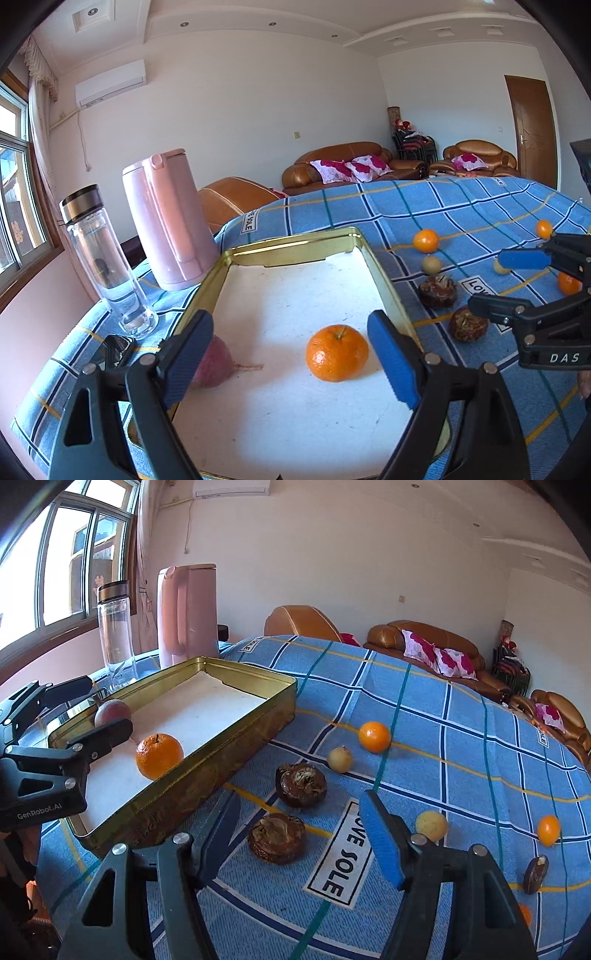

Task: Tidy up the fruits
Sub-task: 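Grasp a brown round fruit on the tablecloth with the right tool, then grasp a mandarin with the left tool while the right tool holds the brown fruit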

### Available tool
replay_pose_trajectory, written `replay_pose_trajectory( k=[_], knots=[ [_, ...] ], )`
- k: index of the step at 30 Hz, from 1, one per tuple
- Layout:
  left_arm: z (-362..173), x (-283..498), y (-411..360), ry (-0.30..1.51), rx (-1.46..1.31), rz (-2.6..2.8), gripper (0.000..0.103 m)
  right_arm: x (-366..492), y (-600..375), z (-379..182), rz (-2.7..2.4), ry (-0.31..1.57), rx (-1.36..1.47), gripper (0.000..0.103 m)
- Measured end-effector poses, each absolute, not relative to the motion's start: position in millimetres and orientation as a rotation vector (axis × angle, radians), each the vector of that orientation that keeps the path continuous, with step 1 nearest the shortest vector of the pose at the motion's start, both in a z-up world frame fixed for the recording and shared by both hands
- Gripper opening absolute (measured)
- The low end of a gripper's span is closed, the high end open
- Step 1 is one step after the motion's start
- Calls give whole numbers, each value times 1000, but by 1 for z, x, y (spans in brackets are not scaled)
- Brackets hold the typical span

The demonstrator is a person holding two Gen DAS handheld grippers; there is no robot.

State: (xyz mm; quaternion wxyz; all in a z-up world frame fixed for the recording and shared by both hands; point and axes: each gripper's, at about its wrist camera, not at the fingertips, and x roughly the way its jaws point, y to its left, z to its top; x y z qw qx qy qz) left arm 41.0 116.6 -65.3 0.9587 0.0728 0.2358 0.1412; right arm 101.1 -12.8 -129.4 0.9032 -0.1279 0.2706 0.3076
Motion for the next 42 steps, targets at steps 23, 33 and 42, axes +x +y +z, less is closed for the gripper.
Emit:
replay_pose_trajectory(
  k=[23,33,42],
  knots=[
    [-58,48,78,471,150,198,89,102,-43,-132,563,574,-254,42],
    [-54,69,18,493,173,54,89,105,-126,-121,373,499,-151,42],
    [-56,88,-54,520,190,-97,89,97,-198,-119,243,486,-81,42]
  ],
)
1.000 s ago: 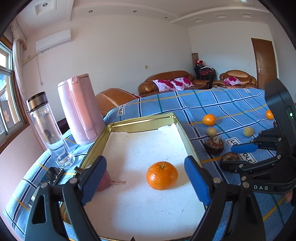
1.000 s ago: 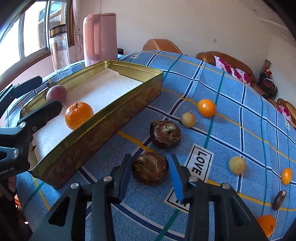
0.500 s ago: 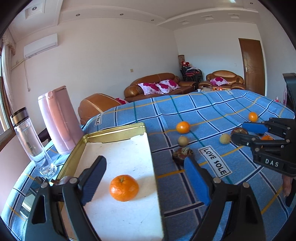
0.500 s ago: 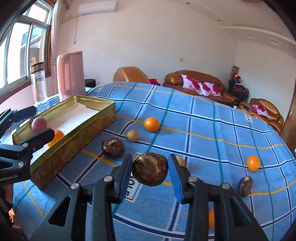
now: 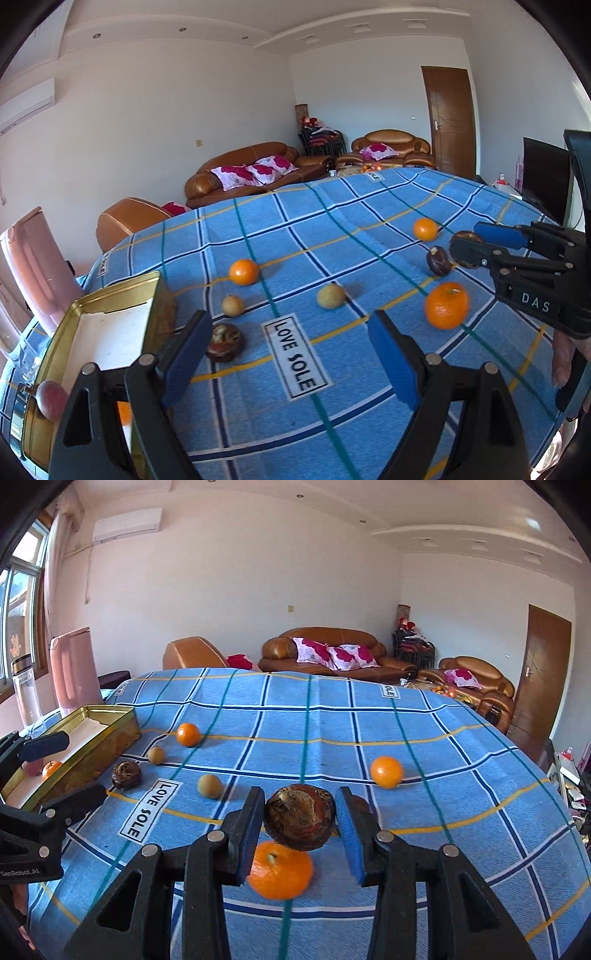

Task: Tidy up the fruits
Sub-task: 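Grasp a mandarin with the left tool while the right tool holds the brown fruit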

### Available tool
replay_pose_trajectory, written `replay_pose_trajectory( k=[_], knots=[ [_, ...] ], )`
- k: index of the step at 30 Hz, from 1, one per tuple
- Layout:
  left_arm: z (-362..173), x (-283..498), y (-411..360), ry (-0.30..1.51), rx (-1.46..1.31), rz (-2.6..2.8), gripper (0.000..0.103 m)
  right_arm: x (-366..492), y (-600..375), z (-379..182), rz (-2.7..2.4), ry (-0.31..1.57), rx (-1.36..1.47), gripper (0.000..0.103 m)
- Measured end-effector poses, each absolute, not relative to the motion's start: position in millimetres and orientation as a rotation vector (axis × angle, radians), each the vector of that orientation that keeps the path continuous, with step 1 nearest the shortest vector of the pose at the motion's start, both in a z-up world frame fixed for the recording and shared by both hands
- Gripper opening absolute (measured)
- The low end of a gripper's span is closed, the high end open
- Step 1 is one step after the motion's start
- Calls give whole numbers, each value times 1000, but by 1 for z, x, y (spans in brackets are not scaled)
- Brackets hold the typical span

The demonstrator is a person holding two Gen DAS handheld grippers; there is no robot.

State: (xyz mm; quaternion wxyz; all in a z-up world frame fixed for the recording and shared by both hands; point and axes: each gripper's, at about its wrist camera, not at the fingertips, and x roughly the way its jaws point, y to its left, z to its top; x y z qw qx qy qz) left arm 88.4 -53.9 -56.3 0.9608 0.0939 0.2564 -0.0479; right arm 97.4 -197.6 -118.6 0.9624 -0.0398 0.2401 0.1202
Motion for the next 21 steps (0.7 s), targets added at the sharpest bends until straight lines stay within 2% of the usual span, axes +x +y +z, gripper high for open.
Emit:
replay_pose_trajectory(
  k=[19,21],
  knots=[
    [-79,134,-156,665,188,-311,88,85,-273,-132,158,499,31,42],
    [-81,135,-161,679,198,-330,85,85,-276,-132,160,498,37,42]
  ],
)
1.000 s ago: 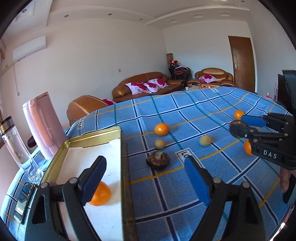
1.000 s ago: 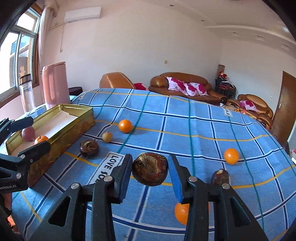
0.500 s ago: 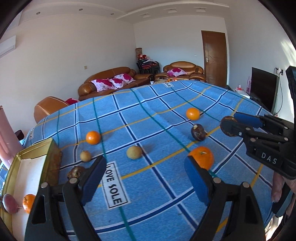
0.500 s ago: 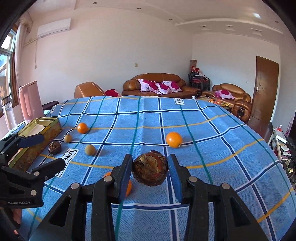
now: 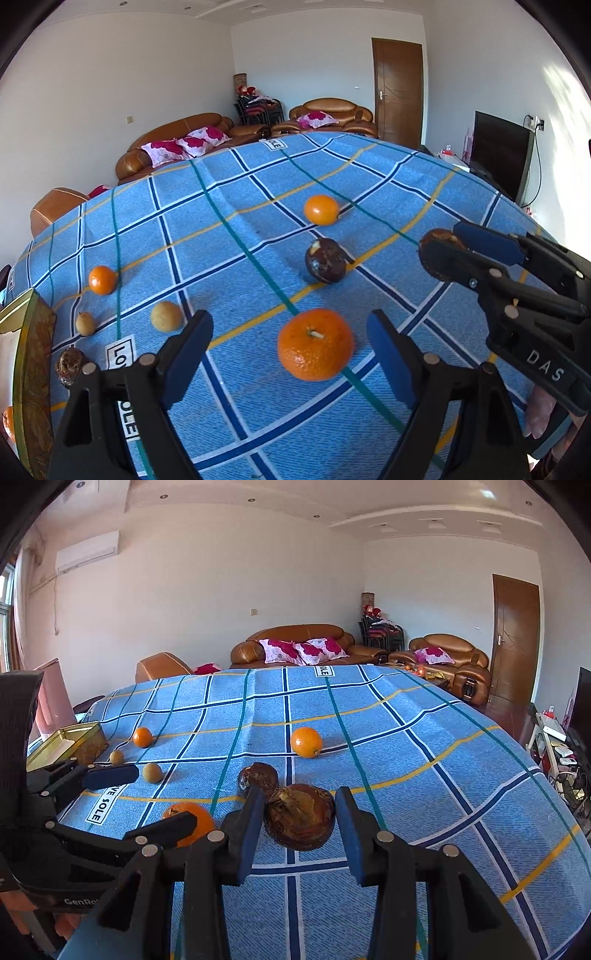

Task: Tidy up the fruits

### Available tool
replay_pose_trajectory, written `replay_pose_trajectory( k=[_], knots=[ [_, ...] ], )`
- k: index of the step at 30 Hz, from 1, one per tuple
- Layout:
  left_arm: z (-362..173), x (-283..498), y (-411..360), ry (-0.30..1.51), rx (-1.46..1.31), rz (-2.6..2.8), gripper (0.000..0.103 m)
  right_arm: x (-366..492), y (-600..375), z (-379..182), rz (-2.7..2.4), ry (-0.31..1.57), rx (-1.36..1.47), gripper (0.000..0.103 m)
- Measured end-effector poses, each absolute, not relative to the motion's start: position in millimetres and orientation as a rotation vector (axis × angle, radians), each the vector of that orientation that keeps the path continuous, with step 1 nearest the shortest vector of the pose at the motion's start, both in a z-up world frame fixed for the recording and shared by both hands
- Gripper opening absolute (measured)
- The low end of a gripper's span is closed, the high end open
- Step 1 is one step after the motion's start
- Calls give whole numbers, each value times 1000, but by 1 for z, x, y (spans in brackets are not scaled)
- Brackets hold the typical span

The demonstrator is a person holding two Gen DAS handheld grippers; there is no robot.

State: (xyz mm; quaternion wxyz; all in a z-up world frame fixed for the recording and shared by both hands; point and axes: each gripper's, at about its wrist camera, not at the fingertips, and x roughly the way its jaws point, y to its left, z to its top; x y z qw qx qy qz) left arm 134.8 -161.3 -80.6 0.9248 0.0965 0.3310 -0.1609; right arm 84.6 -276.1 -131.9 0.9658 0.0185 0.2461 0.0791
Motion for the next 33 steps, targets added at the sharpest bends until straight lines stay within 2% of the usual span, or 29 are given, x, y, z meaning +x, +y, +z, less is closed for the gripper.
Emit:
replay_pose_trajectory(
  k=[1,3,5,7,8,18,33],
  knots=[
    [-81,135,-163,683,200,-338,84,85,-277,-132,161,497,41,42],
    [-83,138,-168,704,209,-365,75,84,-277,-132,159,492,43,42],
    [-88,143,-172,746,216,-384,74,84,-277,-132,159,493,43,42],
    [-91,149,-170,773,191,-402,61,84,-277,-131,157,493,41,42],
    [-93,150,-169,788,181,-417,49,84,-277,-131,158,493,42,42],
    [-91,147,-144,782,124,-408,48,82,-266,-130,181,481,30,42],
    [-75,125,-120,640,144,-320,48,78,-235,-126,248,452,-1,42]
  ],
)
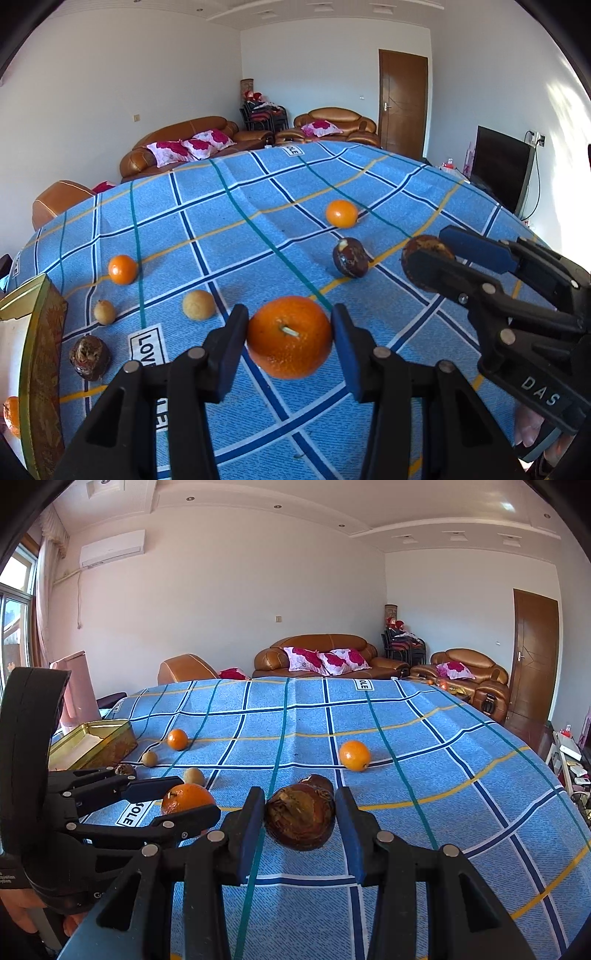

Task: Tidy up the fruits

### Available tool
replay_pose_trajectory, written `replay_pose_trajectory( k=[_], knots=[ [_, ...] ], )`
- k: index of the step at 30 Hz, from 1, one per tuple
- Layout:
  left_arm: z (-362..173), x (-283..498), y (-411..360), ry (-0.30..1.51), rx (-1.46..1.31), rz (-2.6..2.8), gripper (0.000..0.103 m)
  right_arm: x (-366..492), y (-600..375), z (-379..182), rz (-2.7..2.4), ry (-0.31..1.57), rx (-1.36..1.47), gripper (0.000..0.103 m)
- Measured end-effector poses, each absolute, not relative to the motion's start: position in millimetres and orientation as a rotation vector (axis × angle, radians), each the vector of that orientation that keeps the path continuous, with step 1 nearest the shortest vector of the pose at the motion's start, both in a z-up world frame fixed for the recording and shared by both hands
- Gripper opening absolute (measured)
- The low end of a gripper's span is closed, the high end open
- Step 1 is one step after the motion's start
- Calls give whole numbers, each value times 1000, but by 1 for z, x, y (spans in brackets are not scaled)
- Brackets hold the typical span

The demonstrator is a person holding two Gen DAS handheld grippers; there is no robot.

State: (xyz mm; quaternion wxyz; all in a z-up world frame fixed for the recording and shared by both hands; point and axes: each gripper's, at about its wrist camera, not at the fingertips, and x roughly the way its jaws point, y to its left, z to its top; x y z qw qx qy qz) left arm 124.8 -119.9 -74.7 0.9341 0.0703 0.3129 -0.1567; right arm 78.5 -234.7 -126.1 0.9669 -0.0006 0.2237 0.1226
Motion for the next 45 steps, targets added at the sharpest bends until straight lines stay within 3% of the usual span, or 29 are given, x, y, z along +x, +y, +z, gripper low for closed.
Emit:
replay_pose_trajectory(
  k=[45],
  knots=[
    [-47,73,-85,335,142,-171,48,58,-199,-107,331,283,-44,42]
  ],
)
